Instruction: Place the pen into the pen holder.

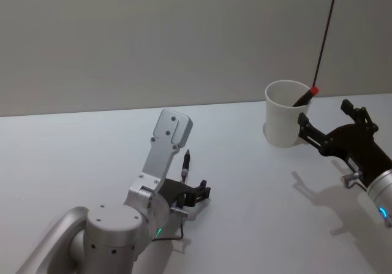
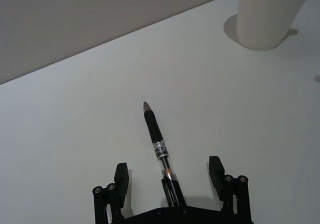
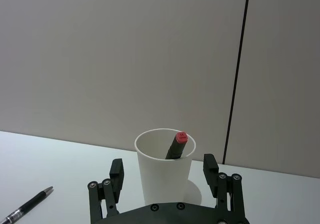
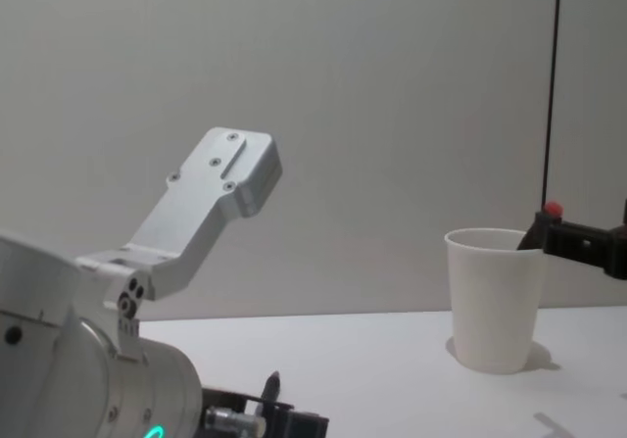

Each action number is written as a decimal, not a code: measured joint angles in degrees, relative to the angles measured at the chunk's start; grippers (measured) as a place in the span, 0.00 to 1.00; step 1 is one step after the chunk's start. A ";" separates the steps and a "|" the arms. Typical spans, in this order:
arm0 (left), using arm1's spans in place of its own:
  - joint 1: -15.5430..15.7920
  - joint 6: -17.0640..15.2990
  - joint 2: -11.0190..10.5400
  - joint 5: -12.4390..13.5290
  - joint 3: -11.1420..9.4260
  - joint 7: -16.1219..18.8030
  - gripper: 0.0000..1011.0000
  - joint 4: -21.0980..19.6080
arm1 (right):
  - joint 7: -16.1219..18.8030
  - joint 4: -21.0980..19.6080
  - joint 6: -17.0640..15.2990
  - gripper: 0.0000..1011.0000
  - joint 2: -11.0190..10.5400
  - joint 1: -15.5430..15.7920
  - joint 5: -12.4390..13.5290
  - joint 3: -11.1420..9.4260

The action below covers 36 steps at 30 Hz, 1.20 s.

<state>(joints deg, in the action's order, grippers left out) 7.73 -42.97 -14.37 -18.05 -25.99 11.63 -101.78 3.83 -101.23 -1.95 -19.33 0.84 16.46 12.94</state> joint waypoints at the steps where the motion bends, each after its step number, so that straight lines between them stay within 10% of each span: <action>1: 0.01 -0.12 0.06 0.02 0.02 -0.06 0.99 0.02 | 0.00 0.00 0.00 0.99 0.00 0.00 0.00 0.00; 36: -0.37 -2.72 2.36 -1.61 1.49 0.82 0.88 0.78 | 0.00 0.00 0.00 0.99 0.00 0.00 0.00 0.00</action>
<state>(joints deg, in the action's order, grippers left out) 7.36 -45.69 -12.01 -19.67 -24.50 12.44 -101.00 3.83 -101.23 -1.95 -19.33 0.84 16.46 12.94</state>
